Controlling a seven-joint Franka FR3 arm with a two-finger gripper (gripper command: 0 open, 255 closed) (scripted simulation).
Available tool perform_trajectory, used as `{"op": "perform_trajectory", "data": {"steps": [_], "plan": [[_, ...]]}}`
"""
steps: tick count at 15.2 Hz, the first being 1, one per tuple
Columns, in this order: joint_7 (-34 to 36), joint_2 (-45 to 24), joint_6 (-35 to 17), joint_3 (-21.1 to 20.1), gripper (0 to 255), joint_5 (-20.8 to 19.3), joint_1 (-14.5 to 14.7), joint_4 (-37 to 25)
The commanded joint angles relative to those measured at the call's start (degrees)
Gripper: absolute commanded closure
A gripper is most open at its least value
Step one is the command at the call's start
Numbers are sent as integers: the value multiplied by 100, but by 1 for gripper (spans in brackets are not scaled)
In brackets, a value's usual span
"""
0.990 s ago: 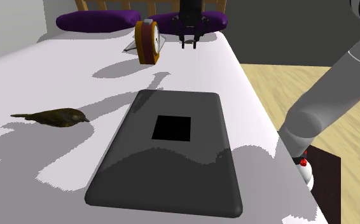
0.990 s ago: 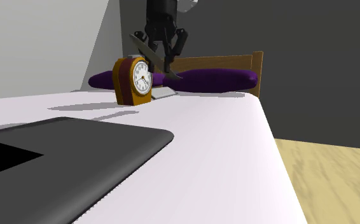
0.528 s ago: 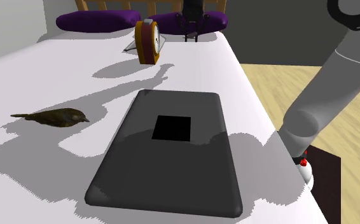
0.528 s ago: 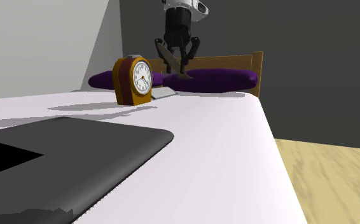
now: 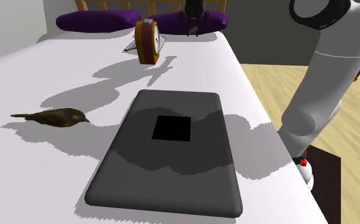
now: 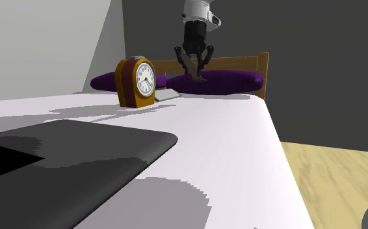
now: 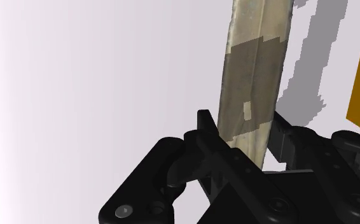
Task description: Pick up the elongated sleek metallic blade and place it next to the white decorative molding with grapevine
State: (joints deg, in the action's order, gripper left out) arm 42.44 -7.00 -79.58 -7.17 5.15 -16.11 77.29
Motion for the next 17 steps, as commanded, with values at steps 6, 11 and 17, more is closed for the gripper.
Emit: {"op": "perform_trajectory", "data": {"steps": [6,11,17], "plan": [[-373,-944,288,156,255,-103,-204,-1194],[-423,-731,-206,162,255,-90,-219,-485],[-474,-569,-742,167,255,-78,-229,215]]}}
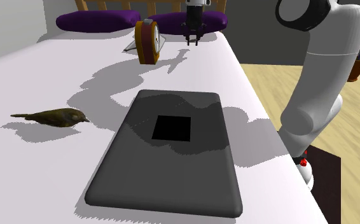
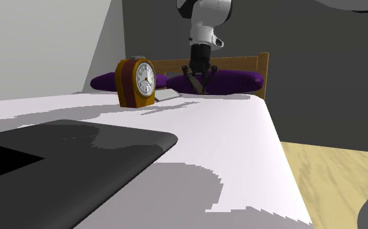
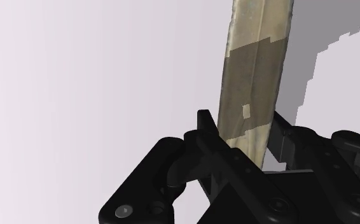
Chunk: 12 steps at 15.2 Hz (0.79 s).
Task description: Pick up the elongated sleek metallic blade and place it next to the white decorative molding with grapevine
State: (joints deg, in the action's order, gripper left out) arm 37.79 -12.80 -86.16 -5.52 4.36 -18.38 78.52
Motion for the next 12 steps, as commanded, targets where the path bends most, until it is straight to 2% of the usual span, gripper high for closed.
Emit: {"op": "perform_trajectory", "data": {"steps": [1,7,12], "plan": [[-17,31,-168,2,255,2,-3,197],[-58,106,-634,5,255,9,-7,739],[-58,106,-634,5,255,9,-7,739]]}}
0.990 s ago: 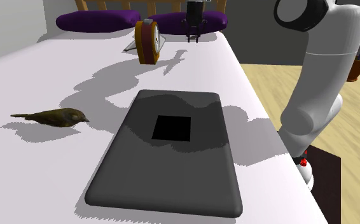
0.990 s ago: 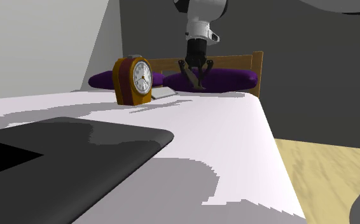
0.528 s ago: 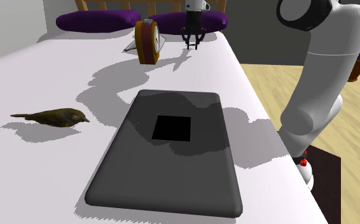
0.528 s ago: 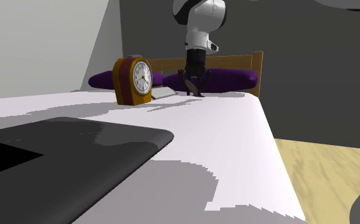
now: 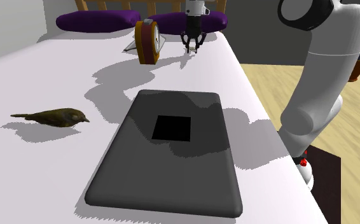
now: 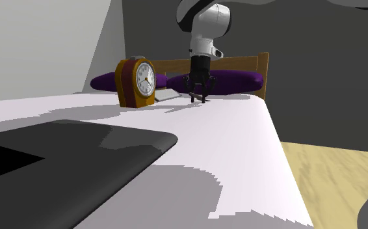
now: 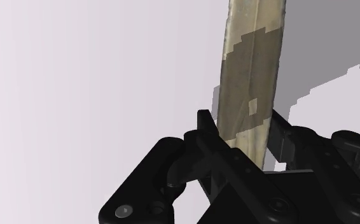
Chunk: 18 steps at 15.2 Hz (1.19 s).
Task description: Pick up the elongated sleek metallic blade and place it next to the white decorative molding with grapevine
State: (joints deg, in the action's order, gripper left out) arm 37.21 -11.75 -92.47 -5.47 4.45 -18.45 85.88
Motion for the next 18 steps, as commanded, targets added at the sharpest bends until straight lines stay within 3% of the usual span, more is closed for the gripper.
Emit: {"op": "perform_trajectory", "data": {"steps": [1,2,3,8,12,18], "plan": [[0,0,-2,0,255,0,0,2],[0,0,-2,0,255,0,0,2],[0,0,-2,0,0,0,0,2],[0,0,-2,0,0,0,0,2],[33,-260,832,12,0,-22,-15,-1091],[33,-260,832,12,0,-22,-14,-1091]]}}
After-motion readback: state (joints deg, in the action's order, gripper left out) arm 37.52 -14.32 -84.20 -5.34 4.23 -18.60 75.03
